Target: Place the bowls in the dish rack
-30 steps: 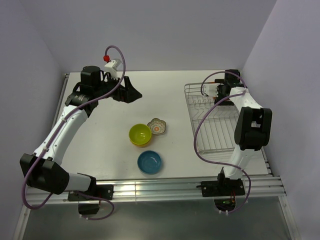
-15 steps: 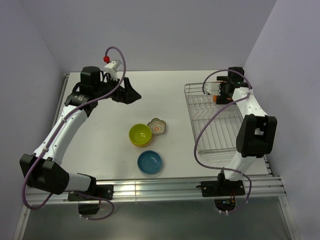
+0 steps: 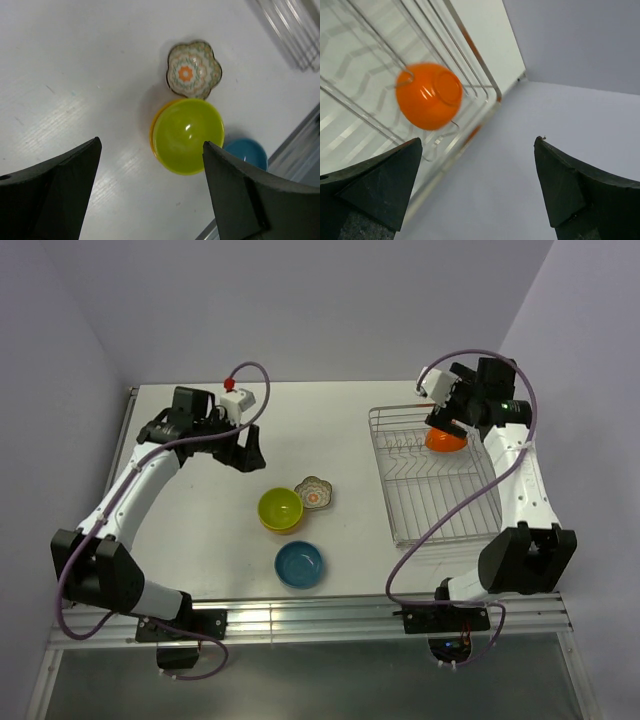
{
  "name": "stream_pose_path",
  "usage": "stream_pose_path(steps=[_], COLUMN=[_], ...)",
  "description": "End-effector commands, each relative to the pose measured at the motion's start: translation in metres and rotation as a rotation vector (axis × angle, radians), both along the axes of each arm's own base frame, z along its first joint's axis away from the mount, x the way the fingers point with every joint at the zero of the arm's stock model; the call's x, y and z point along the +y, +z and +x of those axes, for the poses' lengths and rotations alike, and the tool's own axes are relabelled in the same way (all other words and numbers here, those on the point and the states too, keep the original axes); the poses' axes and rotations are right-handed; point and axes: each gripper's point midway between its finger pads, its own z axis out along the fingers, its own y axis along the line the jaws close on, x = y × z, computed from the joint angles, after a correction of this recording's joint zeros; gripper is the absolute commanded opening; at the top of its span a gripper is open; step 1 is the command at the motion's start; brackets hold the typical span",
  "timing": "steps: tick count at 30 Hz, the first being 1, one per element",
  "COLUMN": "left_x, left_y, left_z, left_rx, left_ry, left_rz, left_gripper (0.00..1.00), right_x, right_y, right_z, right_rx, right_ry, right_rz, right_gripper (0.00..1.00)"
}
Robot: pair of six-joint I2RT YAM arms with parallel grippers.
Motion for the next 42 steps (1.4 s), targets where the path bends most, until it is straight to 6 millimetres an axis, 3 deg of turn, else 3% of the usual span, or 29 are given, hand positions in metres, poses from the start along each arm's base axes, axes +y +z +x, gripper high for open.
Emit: stream_pose_path(steps=[1, 4, 6, 11, 16, 17, 22, 29, 42], left_x=[-0.007, -0.015, -0.027, -0.064, -0.091, -0.098, -0.124, -0.150, -0.155], left_y=[-0.019, -0.010, -0.009, -0.041, -0.085, -0.092, -0.120, -0.134, -0.169], left_z=[-0.033, -0.054, -0.074, -0.119, -0.136, -0.144, -0.147, -0.139, -0.148], left_rx=[0.066, -0.022, -0.096, -0.173, -0.246, -0.251, -0.226, -0.250, -0.215], left_ry=[-0.217, -0.349, -0.485, -0.854, -1.027, -1.067, -1.160, -1.193, -1.241], left_rz=[0.019, 0.005, 0.057, 0.215, 0.347, 0.376, 0.417, 0.416, 0.465], left_gripper=[0.88, 0.87, 0.87, 0.80, 0.78, 0.78, 0.76, 0.64, 0.55], right_x=[0.043, 0.062, 0.072, 0.090, 0.092, 0.091, 0.089, 0.083, 0.065], right_y=[0.034, 0.042, 0.033, 0.011, -0.005, 0.001, 0.016, 0.021, 0.029], right_z=[-0.031, -0.059, -0.071, -0.095, -0.117, -0.119, -0.126, -0.133, -0.123], right_rx=[-0.004, 0.023, 0.078, 0.228, 0.373, 0.389, 0.439, 0.436, 0.424], right_ry=[-0.059, -0.100, -0.150, -0.261, -0.341, -0.344, -0.365, -0.376, -0.422], right_rz=[0.356, 0.528, 0.629, 0.817, 0.937, 0.995, 1.139, 1.168, 1.194], right_gripper=[1.00, 1.00, 1.00, 1.00, 1.00, 1.00, 1.00, 1.00, 1.00])
